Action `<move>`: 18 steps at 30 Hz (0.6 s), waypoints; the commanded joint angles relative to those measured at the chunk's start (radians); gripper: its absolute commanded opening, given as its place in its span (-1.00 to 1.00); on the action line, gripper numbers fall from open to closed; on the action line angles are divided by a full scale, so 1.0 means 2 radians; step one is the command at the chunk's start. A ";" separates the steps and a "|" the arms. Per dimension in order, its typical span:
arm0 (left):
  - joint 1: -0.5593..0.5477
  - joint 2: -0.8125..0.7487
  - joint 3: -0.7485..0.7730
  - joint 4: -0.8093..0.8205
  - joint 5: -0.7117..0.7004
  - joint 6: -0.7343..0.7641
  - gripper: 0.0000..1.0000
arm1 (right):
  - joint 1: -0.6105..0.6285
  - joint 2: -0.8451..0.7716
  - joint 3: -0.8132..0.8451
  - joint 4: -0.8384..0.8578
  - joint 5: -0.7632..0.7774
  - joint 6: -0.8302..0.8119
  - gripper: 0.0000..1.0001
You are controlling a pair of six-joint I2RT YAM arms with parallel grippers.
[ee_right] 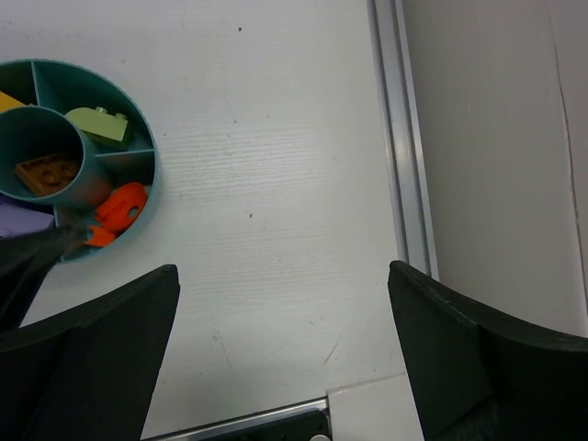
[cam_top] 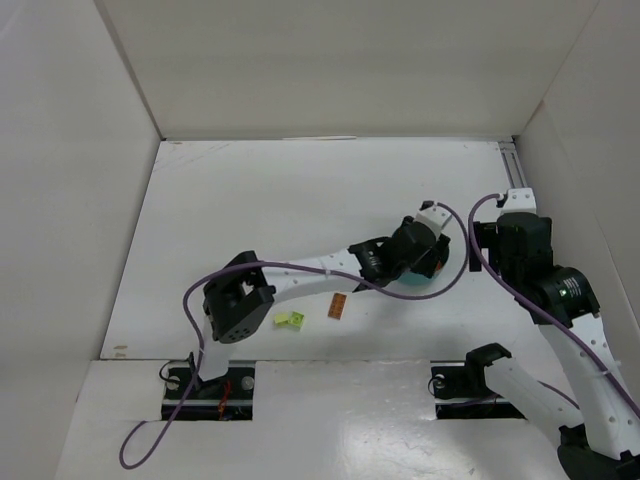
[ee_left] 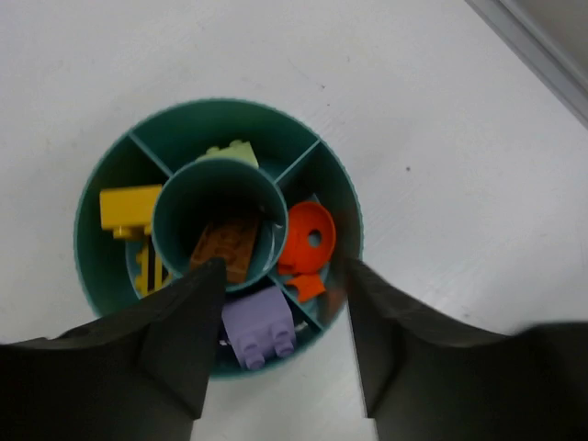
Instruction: Sort the legos into containers by color
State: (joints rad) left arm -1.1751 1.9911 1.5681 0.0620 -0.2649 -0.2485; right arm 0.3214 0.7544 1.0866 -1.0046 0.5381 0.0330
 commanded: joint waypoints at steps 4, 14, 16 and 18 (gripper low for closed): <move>0.012 -0.170 -0.111 0.011 -0.020 -0.087 0.88 | -0.002 -0.009 0.006 0.029 -0.040 -0.026 0.99; 0.033 -0.397 -0.330 -0.143 -0.099 -0.298 0.98 | -0.002 -0.026 -0.013 0.073 -0.156 -0.097 0.99; 0.033 -0.455 -0.381 -0.163 -0.105 -0.353 0.98 | 0.012 0.006 -0.013 0.069 -0.175 -0.111 0.99; 0.033 -0.495 -0.412 -0.183 -0.105 -0.379 0.98 | 0.044 0.032 -0.013 0.069 -0.169 -0.100 0.99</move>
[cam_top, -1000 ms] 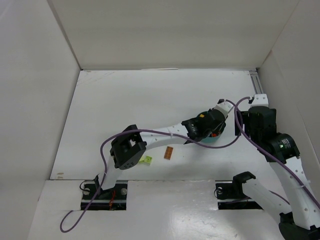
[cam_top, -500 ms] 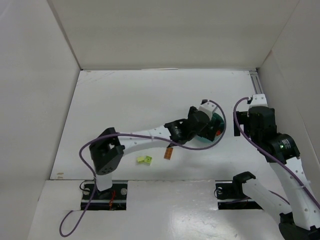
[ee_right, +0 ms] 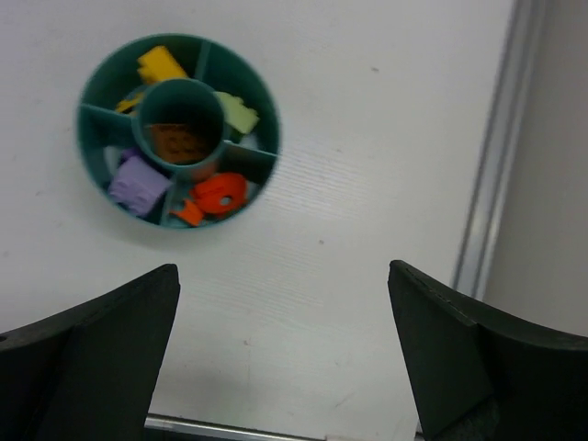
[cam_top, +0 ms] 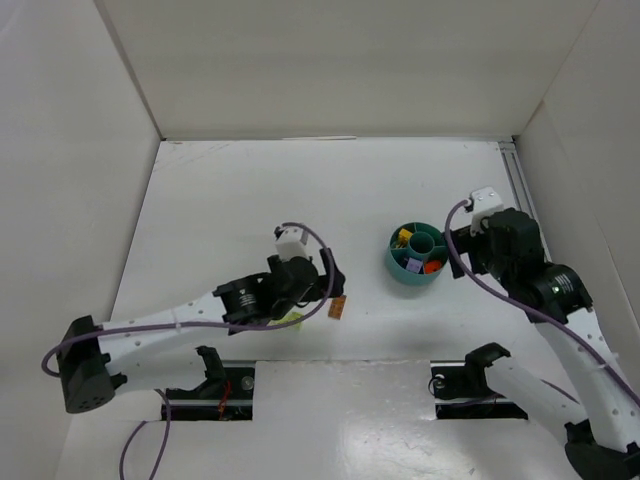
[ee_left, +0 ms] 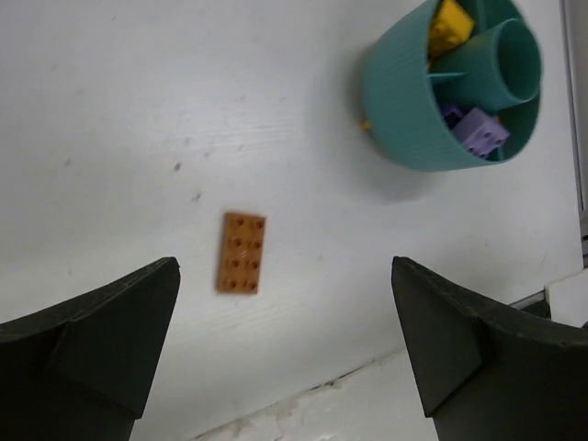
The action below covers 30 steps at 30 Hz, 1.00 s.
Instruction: Sort the legos into containers by color
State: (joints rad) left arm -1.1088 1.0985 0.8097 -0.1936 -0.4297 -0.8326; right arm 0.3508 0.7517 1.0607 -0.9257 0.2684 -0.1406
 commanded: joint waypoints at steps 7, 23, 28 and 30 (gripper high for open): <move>0.004 -0.192 -0.103 -0.136 -0.022 -0.186 0.98 | 0.312 0.134 0.006 0.085 0.096 0.169 0.99; 0.004 -0.269 -0.117 -0.169 0.029 -0.175 0.98 | 0.413 0.387 -0.015 0.253 0.134 0.548 0.94; 0.004 -0.275 -0.113 -0.182 0.024 -0.154 0.98 | 0.417 0.454 0.012 0.247 0.139 0.582 0.82; 0.004 -0.281 -0.107 -0.188 0.024 -0.148 0.98 | 0.418 0.485 0.012 0.241 0.144 0.600 0.77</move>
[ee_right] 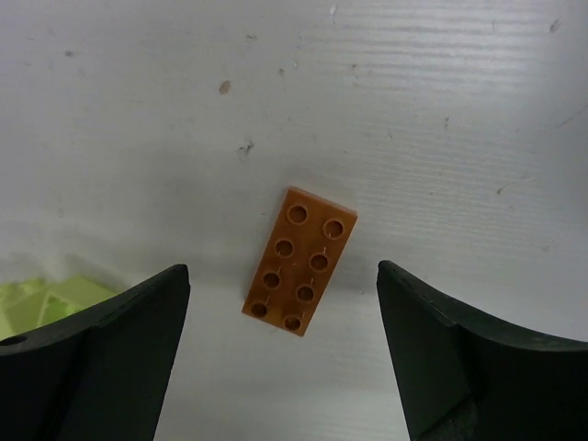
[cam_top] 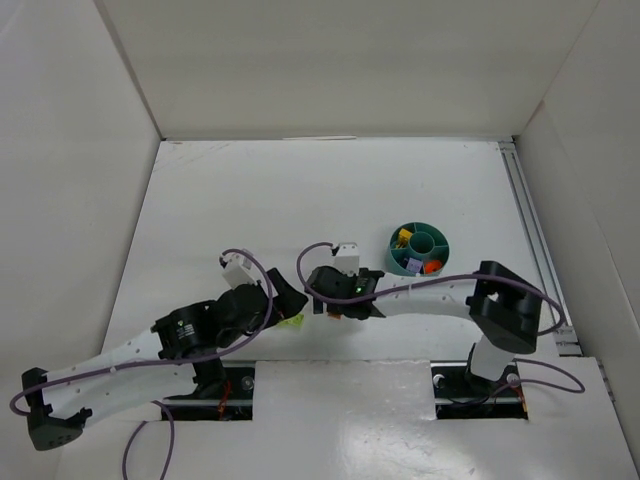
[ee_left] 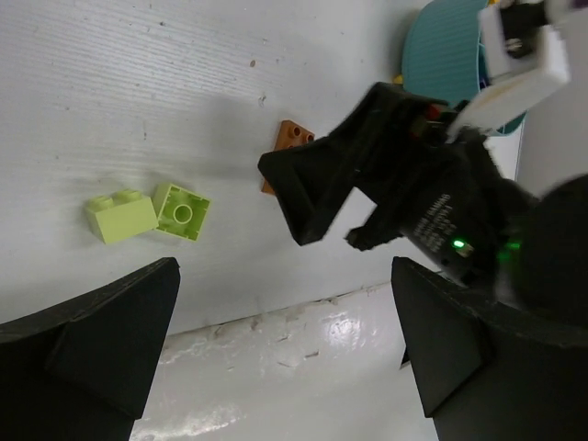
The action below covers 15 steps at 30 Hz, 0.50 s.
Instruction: Sort the legos into containers by color
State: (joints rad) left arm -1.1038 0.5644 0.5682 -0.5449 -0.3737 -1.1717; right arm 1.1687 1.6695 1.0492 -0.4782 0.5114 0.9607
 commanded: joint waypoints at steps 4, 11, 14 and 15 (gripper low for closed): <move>0.002 -0.034 0.007 -0.012 -0.004 0.027 0.98 | 0.009 0.056 0.023 0.001 0.027 0.070 0.46; 0.002 -0.071 -0.008 -0.012 -0.004 0.027 0.98 | 0.009 0.082 0.038 0.001 0.039 0.074 0.03; 0.002 -0.085 -0.013 -0.017 -0.010 0.018 0.98 | 0.009 0.082 0.043 -0.011 0.044 0.074 -0.24; 0.002 -0.090 -0.013 -0.017 -0.010 0.018 0.98 | 0.009 0.082 0.043 -0.011 0.050 0.074 -0.38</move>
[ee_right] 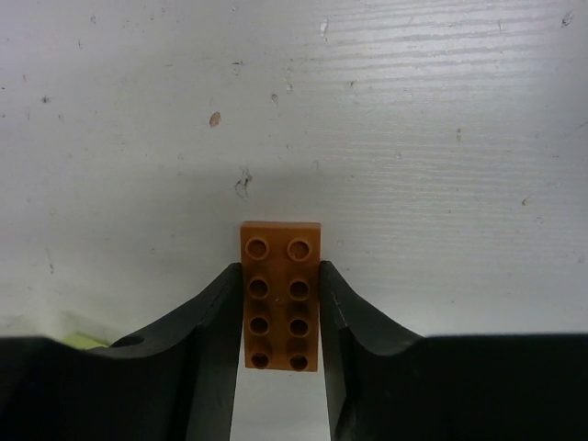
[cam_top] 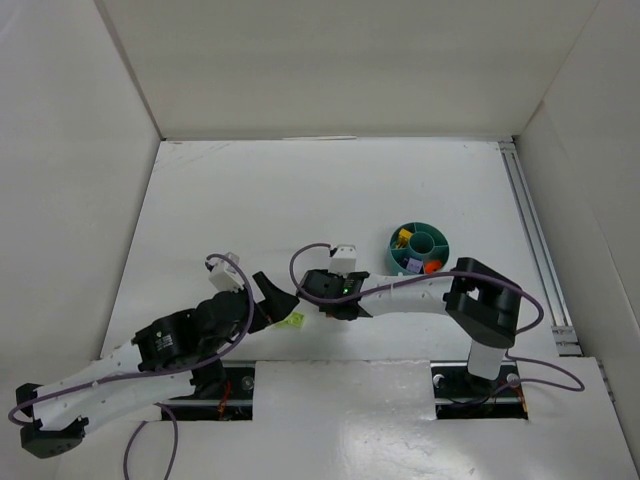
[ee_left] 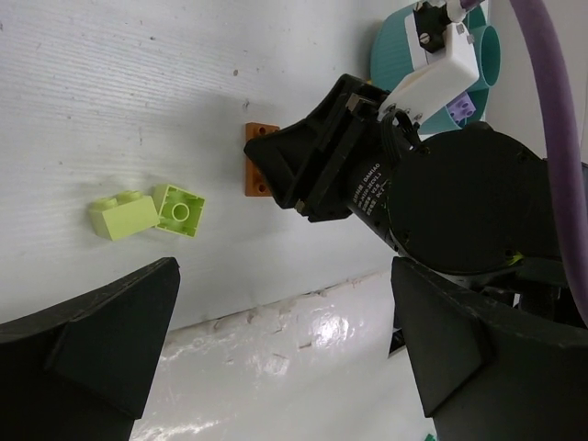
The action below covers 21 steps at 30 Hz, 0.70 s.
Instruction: Sort the legos into containers by color
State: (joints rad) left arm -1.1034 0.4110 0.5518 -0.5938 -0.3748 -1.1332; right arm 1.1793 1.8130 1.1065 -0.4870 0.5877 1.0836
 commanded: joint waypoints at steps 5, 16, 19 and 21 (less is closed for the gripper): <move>0.002 -0.019 -0.010 0.007 -0.009 -0.002 0.96 | 0.003 -0.027 -0.018 0.035 0.028 -0.029 -0.71; 0.002 0.006 -0.010 0.022 -0.018 -0.006 0.96 | -0.023 -0.254 -0.111 0.204 0.159 -0.335 -0.69; 0.002 0.015 -0.010 0.039 -0.018 -0.001 0.96 | -0.072 -0.303 -0.150 0.238 0.154 -0.391 -0.69; 0.002 0.021 -0.010 0.048 -0.018 -0.001 0.96 | -0.108 -0.343 -0.180 0.252 0.118 -0.414 -0.69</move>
State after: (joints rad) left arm -1.1034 0.4412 0.5365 -0.5564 -0.3935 -1.1404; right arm 1.0454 1.1893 0.8108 -0.0734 0.8276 0.4210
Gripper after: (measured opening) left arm 0.981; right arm 0.403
